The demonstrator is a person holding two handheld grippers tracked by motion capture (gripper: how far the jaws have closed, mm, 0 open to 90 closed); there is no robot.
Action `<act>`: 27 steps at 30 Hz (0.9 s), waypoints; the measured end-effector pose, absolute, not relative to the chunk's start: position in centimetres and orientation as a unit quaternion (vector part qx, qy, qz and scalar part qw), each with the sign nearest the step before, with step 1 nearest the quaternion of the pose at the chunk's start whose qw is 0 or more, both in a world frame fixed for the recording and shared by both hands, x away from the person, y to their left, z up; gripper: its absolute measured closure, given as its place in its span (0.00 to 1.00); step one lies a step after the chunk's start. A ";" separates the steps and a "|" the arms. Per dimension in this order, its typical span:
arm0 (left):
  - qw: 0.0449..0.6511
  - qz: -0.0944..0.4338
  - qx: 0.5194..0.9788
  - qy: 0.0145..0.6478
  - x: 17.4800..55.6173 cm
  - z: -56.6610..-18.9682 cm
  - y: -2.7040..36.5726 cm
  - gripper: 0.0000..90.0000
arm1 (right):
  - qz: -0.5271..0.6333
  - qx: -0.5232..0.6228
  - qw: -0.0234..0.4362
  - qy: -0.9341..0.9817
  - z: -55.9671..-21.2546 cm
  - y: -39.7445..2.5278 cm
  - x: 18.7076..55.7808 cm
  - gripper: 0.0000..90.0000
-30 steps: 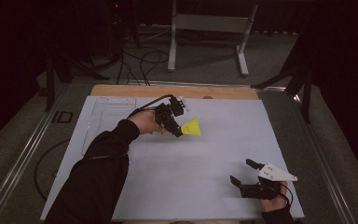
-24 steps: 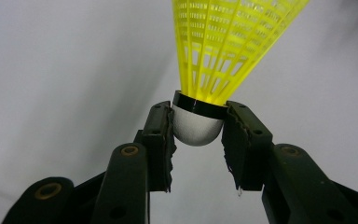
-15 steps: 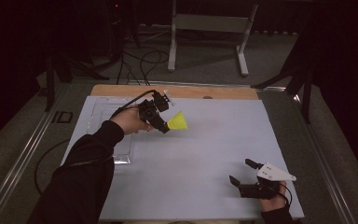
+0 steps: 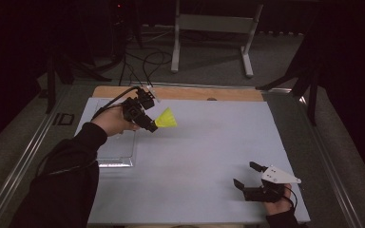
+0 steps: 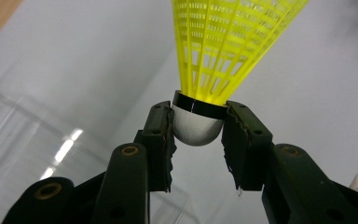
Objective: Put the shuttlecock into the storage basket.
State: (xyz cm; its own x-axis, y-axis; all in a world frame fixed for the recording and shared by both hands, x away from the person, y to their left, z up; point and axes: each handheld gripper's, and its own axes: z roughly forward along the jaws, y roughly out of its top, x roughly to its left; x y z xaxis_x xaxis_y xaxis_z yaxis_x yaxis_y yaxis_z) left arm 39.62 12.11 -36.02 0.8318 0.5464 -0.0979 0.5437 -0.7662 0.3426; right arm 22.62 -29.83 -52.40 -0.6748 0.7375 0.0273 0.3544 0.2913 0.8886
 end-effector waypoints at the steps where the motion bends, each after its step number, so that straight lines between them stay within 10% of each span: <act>1: 0.182 0.006 0.939 0.292 39.6 -35.8 12.4 0.71 | 0.481 0.351 0.199 0.778 -52.4 -29.8 22.6 0.11; 27: 0.178 0.017 0.917 0.355 38.2 -34.1 18.7 0.71 | 0.481 0.348 0.199 0.780 -52.4 -29.6 22.8 0.11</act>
State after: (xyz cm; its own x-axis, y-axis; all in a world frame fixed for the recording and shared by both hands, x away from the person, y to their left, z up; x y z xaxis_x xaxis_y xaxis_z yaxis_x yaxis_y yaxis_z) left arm 38.18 18.70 -34.05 0.7467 0.6583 -0.0954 0.6462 -0.6841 0.3383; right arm 22.78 -29.63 -52.38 -0.6790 0.7337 0.0252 0.3513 0.2945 0.8887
